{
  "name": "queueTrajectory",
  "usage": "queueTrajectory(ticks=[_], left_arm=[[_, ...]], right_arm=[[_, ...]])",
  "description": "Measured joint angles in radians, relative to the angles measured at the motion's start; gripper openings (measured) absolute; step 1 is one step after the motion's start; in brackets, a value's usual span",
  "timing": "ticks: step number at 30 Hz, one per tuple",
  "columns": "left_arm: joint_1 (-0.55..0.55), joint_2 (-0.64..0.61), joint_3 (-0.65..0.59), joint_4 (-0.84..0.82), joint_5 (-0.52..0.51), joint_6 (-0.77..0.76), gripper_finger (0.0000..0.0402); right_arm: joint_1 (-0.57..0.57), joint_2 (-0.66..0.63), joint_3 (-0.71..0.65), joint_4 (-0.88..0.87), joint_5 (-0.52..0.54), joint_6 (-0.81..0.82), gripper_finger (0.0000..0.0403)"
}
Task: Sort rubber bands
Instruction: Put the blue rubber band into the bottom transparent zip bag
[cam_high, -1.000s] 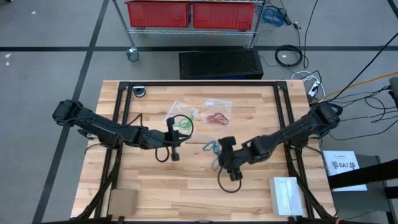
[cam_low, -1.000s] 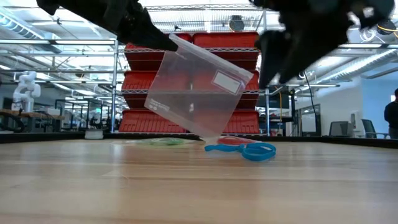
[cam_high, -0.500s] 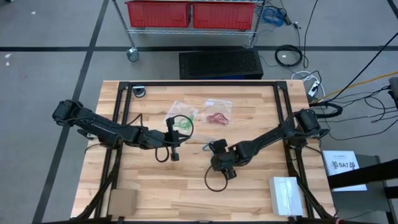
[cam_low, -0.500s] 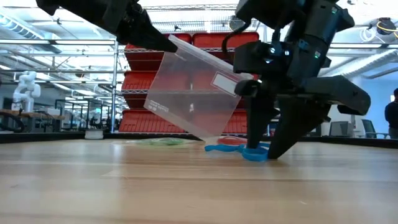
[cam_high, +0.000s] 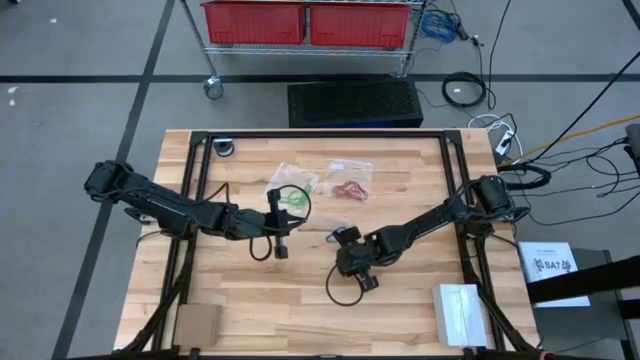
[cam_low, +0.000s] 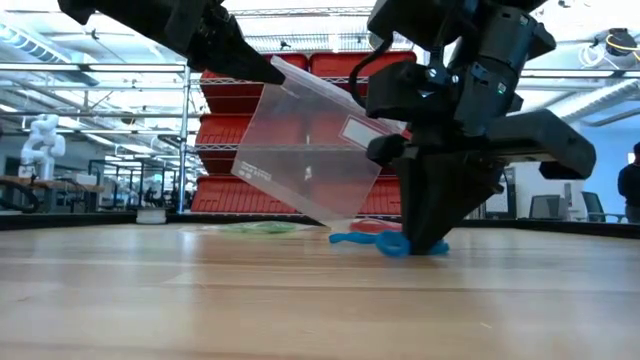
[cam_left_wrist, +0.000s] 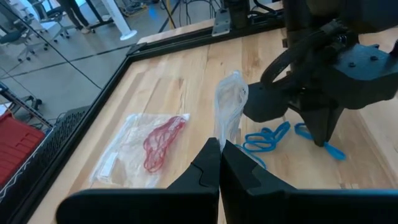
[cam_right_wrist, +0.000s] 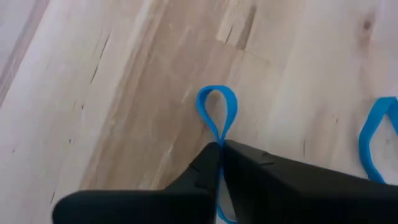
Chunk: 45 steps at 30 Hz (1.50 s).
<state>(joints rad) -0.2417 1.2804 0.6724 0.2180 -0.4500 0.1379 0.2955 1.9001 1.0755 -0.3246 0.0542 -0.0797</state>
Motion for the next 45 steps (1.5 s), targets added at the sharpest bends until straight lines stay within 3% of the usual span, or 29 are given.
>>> queueTrajectory(ticks=[8, 12, 17, 22, 38, 45], left_arm=[[0.000, 0.000, 0.000, 0.000, 0.000, 0.000, 0.0001], [0.000, 0.000, 0.000, 0.000, 0.000, 0.000, 0.0001], [0.000, 0.000, 0.000, 0.000, 0.000, -0.001, 0.0001], [0.000, 0.000, 0.000, 0.000, 0.001, -0.001, 0.0001], [0.000, 0.000, 0.000, 0.000, 0.006, -0.001, 0.0001], [0.000, 0.000, 0.000, 0.000, 0.006, -0.001, 0.0001]], right_arm=[[0.036, -0.094, 0.066, 0.019, 0.049, -0.014, 0.0001], [0.068, -0.162, 0.110, 0.008, 0.163, -0.039, 0.0001], [0.091, -0.243, 0.168, 0.014, 0.389, -0.055, 0.0001], [0.075, -0.257, 0.178, 0.006, 0.510, -0.079, 0.0000], [-0.027, -0.242, 0.178, -0.019, 0.519, -0.064, 0.0000], [-0.071, -0.242, 0.178, -0.061, 0.438, 0.012, 0.0000]])
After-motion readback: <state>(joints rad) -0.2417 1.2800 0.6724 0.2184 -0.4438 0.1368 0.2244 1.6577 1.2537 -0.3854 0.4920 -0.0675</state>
